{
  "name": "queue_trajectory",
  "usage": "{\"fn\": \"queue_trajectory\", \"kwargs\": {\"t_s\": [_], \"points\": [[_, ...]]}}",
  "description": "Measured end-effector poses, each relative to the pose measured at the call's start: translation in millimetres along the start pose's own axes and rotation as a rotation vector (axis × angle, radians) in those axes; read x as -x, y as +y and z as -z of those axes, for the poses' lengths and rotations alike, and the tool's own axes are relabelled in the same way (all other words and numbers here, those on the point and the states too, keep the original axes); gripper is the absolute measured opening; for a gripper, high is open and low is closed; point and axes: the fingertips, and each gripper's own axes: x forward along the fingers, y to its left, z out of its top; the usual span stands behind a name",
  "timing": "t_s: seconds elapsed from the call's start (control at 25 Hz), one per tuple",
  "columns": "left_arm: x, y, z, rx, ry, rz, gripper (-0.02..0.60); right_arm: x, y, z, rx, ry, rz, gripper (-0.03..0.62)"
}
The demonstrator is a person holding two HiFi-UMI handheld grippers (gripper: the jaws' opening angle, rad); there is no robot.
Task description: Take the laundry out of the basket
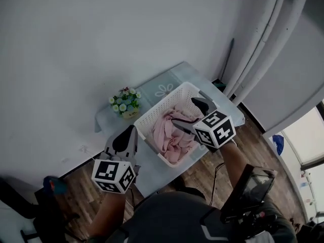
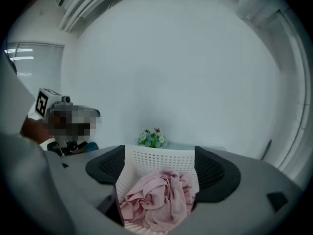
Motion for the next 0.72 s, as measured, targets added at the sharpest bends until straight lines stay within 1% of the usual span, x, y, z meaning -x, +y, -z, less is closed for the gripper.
{"fn": "queue_trajectory", "kwargs": {"t_s": [0.16, 0.28, 0.4, 0.56, 0.72], "points": [[-15.8, 11.1, 19.6, 0.010, 0.040, -0.087, 0.011, -42.3, -10.6, 38.0, 0.027, 0.141, -0.132, 0.448], [-24.1, 16.8, 34.3, 0.051, 0.056, -0.134, 0.011, -69.4, -20.5, 76.6, 0.054, 0.270, -0.180, 0.474], [-27.2, 25.5, 50.3, 0.077, 0.077, -0.198, 0.011, -94.4, -26.8, 111.4, 0.057, 0.378, -0.228, 0.496], [-26.8, 33.3, 67.5, 0.106, 0.104, -0.272, 0.011, -120.2, -28.5, 134.7, 0.062, 0.469, -0.296, 0.509], [-24.0, 40.4, 73.9, 0.125, 0.101, -0.336, 0.011, -138.3, -27.3, 168.5, 0.108, 0.621, -0.349, 0.518]]}}
